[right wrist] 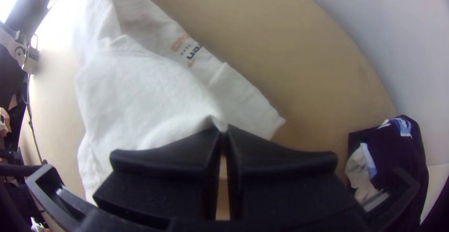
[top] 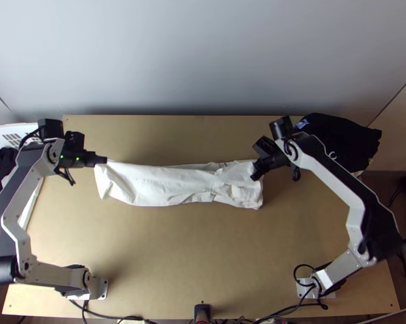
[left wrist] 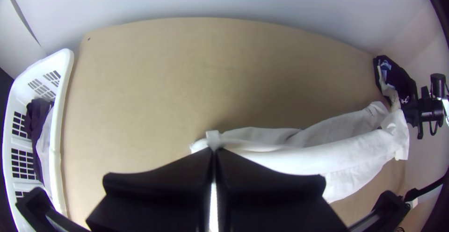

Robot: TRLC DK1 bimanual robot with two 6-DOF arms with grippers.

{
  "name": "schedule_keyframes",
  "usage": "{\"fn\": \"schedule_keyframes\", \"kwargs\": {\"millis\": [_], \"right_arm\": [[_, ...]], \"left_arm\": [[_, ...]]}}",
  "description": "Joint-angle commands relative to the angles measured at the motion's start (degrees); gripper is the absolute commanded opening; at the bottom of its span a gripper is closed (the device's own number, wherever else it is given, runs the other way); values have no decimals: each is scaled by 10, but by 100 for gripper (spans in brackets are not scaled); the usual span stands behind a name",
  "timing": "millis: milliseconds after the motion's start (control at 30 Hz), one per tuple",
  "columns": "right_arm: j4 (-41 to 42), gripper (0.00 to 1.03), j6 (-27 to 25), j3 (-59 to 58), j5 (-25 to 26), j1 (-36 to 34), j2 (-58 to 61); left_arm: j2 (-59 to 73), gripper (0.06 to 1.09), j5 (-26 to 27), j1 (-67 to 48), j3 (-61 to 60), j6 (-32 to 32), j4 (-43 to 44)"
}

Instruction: Fold the t-shirt

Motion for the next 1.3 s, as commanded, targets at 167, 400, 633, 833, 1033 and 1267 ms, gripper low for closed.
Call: {"fn": "schedule_keyframes", "kwargs": {"millis": [167,400,633,833,1033,1267], "right_arm": [[1,3,18,142,0,-23,152],[-4,3,37,163,0,-26,215],[-17,91,72,148,0,-30,219],[-20,99,99,130,-2,-29,177],[-18,99,119,127,-5,-30,124],[-20,99,142,139,-5,-17,39]], "left_arm": [[130,9,-22,-13,79,-13,48],[199,9,-33,-23,89,-15,65],[211,21,-36,-44,71,-26,74],[168,89,-31,-49,72,-40,45],[106,102,-8,-49,68,-29,-5],[32,103,7,-35,-3,1,-32]]}}
